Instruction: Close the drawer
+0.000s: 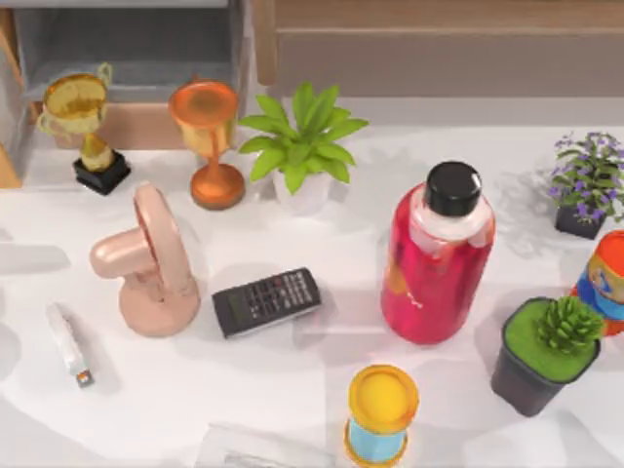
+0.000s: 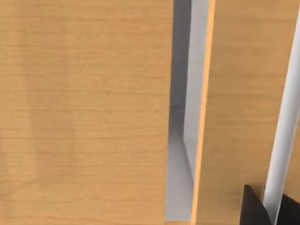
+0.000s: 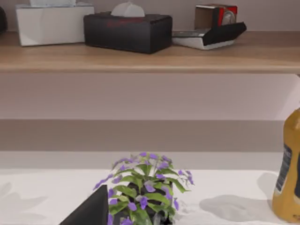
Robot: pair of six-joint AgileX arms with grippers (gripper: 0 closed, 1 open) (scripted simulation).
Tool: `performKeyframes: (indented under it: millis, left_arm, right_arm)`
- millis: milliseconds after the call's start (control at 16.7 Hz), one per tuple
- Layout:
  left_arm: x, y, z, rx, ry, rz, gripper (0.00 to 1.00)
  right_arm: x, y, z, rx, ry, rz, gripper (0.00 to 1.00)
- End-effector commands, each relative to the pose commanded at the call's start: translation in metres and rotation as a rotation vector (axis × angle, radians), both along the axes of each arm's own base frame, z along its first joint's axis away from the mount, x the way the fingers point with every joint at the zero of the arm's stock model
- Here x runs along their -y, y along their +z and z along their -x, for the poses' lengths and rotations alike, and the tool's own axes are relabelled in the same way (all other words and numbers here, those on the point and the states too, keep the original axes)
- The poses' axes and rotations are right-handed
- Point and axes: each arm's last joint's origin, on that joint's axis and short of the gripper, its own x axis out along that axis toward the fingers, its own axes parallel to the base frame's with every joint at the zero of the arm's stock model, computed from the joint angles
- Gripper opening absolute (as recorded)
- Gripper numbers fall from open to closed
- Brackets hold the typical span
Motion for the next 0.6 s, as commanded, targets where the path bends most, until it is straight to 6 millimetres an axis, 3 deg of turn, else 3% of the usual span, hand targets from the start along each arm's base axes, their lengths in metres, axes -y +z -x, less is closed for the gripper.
performKeyframes:
  millis: [240, 600]
  left_arm:
    - [0.005, 0.002, -0.034, 0.003, -0.013, 0.005, 0.0]
    - [0.004, -0.002, -0.038, -0.015, -0.007, 0.014, 0.0]
  right_arm:
    - [0.0, 0.0, 0.0, 0.0, 0.0, 0.0, 1.0]
    - [0.0, 0.0, 0.0, 0.0, 0.0, 0.0, 1.0]
